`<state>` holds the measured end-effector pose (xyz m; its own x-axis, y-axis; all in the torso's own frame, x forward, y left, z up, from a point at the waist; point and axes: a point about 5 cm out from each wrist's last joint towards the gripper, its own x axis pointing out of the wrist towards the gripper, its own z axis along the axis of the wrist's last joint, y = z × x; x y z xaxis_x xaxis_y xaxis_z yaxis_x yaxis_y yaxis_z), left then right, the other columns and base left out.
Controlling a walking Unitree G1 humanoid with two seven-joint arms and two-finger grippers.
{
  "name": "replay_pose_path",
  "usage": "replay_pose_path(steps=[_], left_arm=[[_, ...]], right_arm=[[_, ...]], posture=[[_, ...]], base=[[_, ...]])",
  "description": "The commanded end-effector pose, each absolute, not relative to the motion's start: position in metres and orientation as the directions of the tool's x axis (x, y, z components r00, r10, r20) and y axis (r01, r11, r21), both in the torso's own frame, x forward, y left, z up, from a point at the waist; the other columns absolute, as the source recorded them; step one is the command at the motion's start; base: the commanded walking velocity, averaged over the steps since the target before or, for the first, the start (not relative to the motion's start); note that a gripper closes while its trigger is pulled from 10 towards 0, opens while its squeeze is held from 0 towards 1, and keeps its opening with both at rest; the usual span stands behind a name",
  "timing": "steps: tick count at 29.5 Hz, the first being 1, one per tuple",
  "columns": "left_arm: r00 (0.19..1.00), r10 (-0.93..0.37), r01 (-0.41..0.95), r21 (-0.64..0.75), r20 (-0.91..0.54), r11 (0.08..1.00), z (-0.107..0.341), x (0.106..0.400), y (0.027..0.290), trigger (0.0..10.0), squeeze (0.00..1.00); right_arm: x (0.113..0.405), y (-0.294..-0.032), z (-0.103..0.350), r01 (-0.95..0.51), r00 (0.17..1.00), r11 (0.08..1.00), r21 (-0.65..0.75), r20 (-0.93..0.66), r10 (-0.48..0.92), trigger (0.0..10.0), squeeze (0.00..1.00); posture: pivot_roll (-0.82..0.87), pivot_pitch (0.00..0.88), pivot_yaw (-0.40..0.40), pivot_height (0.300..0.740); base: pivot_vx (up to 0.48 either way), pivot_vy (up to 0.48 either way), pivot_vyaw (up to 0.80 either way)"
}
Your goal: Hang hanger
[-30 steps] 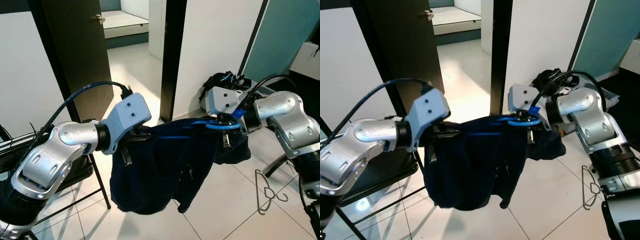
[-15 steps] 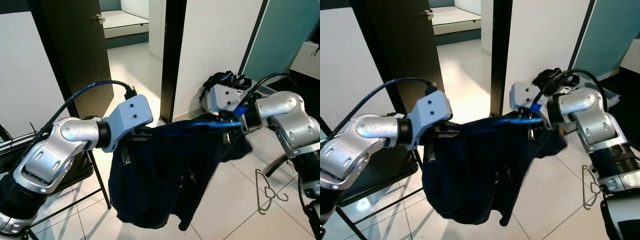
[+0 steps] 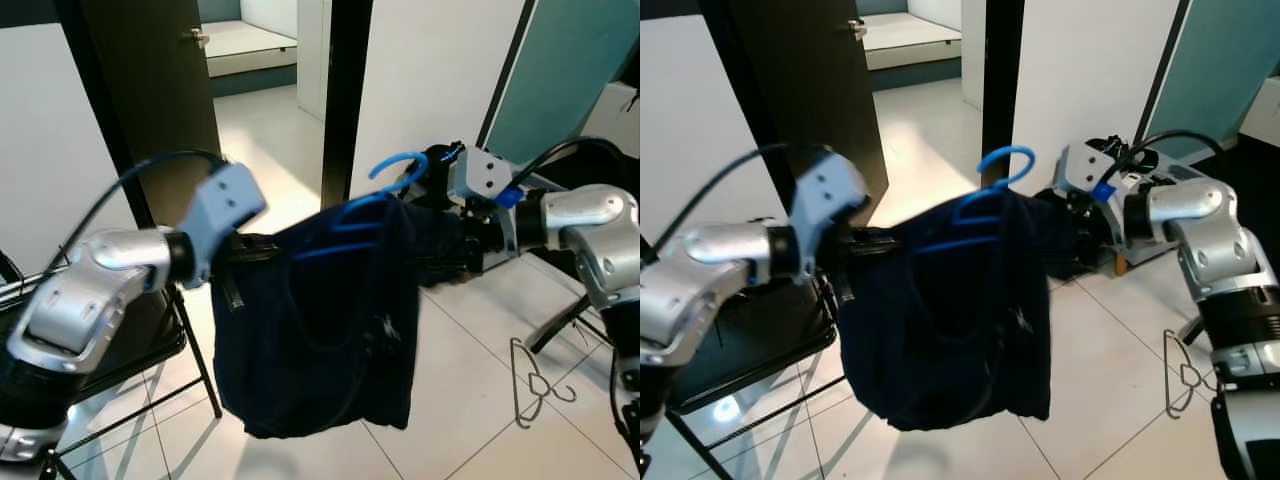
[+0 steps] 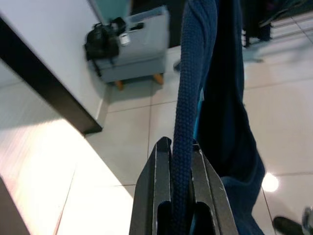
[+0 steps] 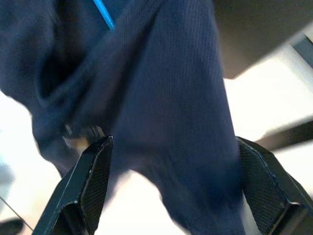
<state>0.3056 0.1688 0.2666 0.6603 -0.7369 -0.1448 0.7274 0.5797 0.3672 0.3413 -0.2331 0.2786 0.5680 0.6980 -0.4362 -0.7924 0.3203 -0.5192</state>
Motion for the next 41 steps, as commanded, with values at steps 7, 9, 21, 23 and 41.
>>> replay_pose_path(steps=[7,9,21,23,41], left_arm=[[0.750,-0.651,0.645,0.343,-0.115,0.682,0.273,0.305,0.209,0.0,0.00],[0.742,-0.661,0.655,0.335,-0.113,0.678,0.273,0.303,0.210,0.0,0.00],[0.599,-0.800,0.770,0.246,0.038,0.588,0.306,0.285,0.213,0.0,0.00],[0.559,-0.828,0.797,0.250,0.040,0.550,0.310,0.280,0.212,0.0,0.00],[0.397,-0.906,0.864,0.272,0.147,0.423,0.348,0.262,0.212,0.0,0.00]], right_arm=[[0.347,-0.272,0.279,-0.621,0.773,0.552,-0.556,-0.321,0.547,10.0,0.92],[0.349,-0.274,0.283,-0.576,0.806,0.611,-0.543,-0.254,0.534,10.0,0.92],[0.354,-0.257,0.258,-0.596,0.797,0.785,-0.170,-0.008,0.604,10.0,0.00],[0.353,-0.252,0.254,-0.609,0.787,0.782,-0.134,0.016,0.617,10.0,0.00],[0.324,-0.243,0.271,-0.798,0.589,0.596,0.089,0.325,0.740,3.7,0.00]], posture=[[-0.01,0.000,-0.006,0.740],[-0.01,0.000,-0.006,0.740],[-0.01,0.000,-0.005,0.740],[-0.01,0.000,-0.005,0.740],[0.00,0.000,-0.010,0.740]], base=[[0.000,0.000,0.00],[0.000,0.000,0.00],[0.000,0.000,0.00],[0.000,0.000,0.00],[0.000,0.000,0.00]])
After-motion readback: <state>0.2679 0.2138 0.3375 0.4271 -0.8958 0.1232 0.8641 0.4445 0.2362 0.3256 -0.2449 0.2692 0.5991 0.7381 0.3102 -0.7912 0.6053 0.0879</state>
